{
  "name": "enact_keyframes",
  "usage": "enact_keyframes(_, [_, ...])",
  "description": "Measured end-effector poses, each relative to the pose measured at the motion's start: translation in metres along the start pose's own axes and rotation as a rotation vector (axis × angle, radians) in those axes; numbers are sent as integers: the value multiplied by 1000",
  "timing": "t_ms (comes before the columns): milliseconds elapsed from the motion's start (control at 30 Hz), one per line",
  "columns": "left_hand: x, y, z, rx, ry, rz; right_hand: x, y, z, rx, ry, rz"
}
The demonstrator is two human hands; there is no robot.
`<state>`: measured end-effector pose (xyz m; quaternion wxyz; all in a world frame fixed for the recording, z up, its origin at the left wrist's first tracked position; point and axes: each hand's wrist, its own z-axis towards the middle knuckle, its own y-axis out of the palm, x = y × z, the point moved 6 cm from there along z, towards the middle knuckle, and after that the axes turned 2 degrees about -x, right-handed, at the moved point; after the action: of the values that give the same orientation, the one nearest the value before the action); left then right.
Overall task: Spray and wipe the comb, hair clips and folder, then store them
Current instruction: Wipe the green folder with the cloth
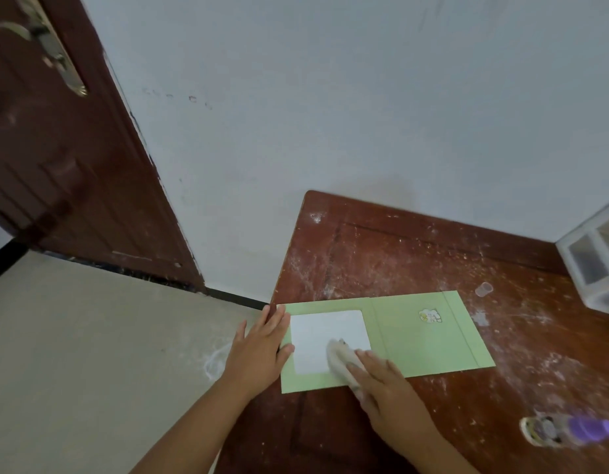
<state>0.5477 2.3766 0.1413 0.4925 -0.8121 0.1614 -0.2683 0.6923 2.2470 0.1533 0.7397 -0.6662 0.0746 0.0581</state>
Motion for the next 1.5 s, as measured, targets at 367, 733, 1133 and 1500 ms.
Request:
enact_keyframes(367, [-10, 4, -33, 76, -38, 46, -41, 16, 93, 18, -22, 187])
enact_keyframes(733, [-5, -1, -42, 353, 56, -106, -69, 14, 55, 32, -130, 240])
enact_keyframes(1133, [10, -4, -26, -34, 107, 48, -43, 1, 2, 71, -117, 167])
enact_keyframes(1500, [3, -5, -27, -102, 82, -18, -35, 8, 33, 61, 47, 158])
